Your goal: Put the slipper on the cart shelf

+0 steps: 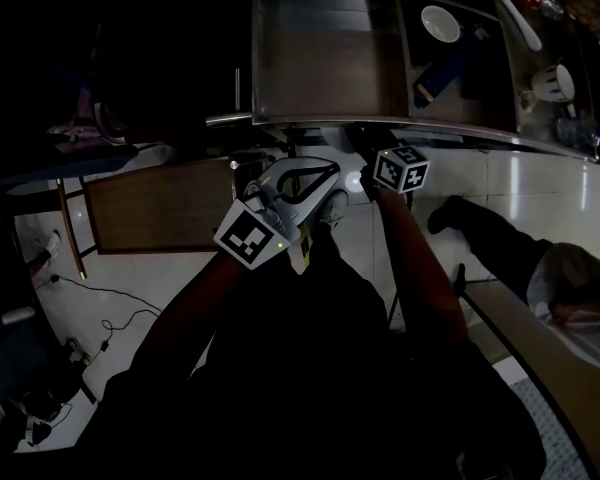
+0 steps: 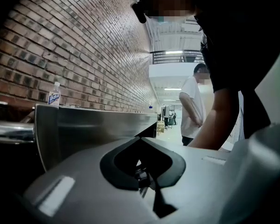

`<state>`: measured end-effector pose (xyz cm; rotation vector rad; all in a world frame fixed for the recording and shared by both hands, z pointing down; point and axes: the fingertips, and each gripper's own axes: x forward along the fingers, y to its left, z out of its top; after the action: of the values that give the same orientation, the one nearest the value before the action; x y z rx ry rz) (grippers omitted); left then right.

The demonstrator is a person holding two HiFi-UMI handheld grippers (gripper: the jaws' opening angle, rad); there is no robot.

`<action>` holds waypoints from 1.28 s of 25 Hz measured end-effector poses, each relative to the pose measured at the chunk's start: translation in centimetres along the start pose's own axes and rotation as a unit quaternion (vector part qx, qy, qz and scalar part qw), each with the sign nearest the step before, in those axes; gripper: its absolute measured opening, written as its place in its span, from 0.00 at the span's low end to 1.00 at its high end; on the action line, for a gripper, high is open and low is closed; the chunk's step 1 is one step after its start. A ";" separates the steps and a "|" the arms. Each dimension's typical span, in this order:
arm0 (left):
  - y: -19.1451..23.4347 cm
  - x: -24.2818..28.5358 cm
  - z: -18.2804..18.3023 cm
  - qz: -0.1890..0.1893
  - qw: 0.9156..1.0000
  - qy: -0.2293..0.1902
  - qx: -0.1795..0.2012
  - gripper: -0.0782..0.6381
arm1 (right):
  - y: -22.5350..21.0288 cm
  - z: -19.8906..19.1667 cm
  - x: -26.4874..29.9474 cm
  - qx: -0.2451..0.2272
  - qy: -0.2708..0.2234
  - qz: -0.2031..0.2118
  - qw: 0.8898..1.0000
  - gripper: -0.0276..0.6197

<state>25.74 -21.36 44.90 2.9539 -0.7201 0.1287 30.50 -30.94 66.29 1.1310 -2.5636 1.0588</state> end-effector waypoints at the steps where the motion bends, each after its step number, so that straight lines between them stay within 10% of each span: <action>1: 0.1 0.1 -0.1 0.003 1.000 0.001 -0.003 0.11 | -0.1 0.3 0.2 -0.003 -0.007 0.002 1.000 0.15; 15: 0.3 0.4 -2.1 0.021 1.000 0.023 -0.003 0.11 | -2.0 4.2 2.6 -0.012 -0.094 0.021 0.995 0.15; 24: -0.1 0.5 -2.5 0.024 0.999 0.031 0.002 0.11 | -3.4 4.7 2.3 -0.098 -0.096 -0.058 0.989 0.21; 32: -0.7 0.1 -2.4 0.032 0.999 0.028 -0.013 0.11 | -4.5 5.8 1.5 -0.124 -0.100 -0.123 0.980 0.47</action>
<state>25.97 -20.55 47.20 2.8900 -0.8037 0.2050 33.41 -37.72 65.09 1.4984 -2.5202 0.5795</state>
